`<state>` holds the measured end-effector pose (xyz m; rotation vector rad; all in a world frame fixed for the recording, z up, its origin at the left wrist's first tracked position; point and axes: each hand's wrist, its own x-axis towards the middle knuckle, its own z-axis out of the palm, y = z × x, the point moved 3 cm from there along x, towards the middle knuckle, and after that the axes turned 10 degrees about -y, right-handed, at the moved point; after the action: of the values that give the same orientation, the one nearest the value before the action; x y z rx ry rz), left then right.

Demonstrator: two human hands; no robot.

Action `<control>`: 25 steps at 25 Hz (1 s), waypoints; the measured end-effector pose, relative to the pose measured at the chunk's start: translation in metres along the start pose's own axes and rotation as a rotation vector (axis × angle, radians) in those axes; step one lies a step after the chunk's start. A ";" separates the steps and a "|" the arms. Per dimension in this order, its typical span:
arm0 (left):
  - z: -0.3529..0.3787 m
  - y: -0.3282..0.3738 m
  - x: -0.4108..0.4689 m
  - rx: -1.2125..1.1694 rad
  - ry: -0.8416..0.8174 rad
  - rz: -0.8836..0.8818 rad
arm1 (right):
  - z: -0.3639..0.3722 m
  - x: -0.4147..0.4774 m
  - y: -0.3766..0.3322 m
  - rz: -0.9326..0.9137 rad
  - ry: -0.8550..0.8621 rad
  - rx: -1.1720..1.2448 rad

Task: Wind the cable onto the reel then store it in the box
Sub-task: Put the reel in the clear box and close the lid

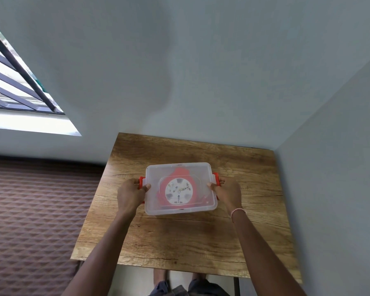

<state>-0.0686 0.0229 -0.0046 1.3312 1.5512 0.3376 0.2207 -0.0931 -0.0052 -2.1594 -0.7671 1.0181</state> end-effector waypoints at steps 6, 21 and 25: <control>0.000 0.002 -0.002 0.091 0.080 0.027 | 0.006 -0.002 -0.007 -0.018 0.089 -0.204; 0.018 0.002 -0.021 0.422 0.007 0.242 | 0.012 -0.019 -0.006 -0.210 0.079 -0.415; 0.009 -0.029 -0.033 0.010 -0.227 0.149 | 0.004 -0.021 0.015 -0.163 -0.183 -0.018</control>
<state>-0.0824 -0.0189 -0.0139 1.4443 1.2703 0.2609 0.2094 -0.1166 -0.0086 -2.0007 -1.0233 1.1365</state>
